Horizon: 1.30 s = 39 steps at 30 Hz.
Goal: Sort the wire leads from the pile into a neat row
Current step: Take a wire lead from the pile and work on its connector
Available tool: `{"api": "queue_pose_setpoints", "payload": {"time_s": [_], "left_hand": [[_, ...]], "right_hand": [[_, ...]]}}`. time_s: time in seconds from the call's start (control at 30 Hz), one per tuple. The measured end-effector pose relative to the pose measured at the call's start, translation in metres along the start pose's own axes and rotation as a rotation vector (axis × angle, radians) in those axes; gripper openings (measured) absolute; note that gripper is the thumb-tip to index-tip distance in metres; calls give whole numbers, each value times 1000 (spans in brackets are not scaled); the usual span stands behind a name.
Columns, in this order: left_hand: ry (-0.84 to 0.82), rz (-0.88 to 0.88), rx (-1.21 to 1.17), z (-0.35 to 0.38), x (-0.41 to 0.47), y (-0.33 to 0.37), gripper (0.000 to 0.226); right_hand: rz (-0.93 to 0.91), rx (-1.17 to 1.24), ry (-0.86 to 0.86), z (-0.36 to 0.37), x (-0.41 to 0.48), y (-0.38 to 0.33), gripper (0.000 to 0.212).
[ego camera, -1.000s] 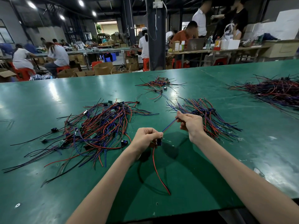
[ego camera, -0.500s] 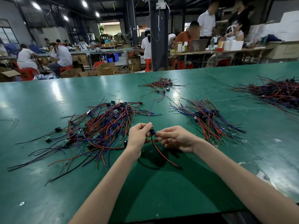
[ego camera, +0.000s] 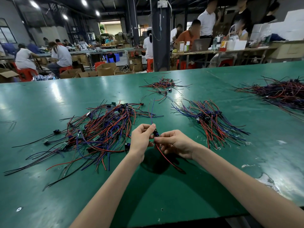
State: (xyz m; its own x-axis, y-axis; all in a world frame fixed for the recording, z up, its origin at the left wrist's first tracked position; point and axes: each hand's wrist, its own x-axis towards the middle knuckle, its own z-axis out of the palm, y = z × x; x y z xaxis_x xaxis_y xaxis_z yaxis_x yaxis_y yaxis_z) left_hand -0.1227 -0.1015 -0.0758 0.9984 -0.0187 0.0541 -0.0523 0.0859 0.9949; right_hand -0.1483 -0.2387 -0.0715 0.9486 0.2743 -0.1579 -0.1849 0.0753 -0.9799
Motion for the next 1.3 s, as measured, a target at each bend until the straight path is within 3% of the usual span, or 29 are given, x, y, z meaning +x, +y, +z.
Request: {"api": "queue_pose_setpoints", "payload": {"time_s": [0.17,0.5,0.7,0.87,1.3], "left_hand": [[-12,-20,1,0,-1,3,16],[-279,-133,-2,3,-9,6,11],[-234,-147,-128,1,-6,7,12],[-247,-174,-187,-1,-4,8,23],[-143,-66,-142,0,-5,7,27]], "right_hand": [[2,4,20,0,-2,-3,15],[-23,-26,87,-6,-2,-8,21],[-24,-45,86,-5,0,-7,12],[-28,-17,93,-7,-1,-10,20],[-84,-96,20,-7,0,-4,17]]}}
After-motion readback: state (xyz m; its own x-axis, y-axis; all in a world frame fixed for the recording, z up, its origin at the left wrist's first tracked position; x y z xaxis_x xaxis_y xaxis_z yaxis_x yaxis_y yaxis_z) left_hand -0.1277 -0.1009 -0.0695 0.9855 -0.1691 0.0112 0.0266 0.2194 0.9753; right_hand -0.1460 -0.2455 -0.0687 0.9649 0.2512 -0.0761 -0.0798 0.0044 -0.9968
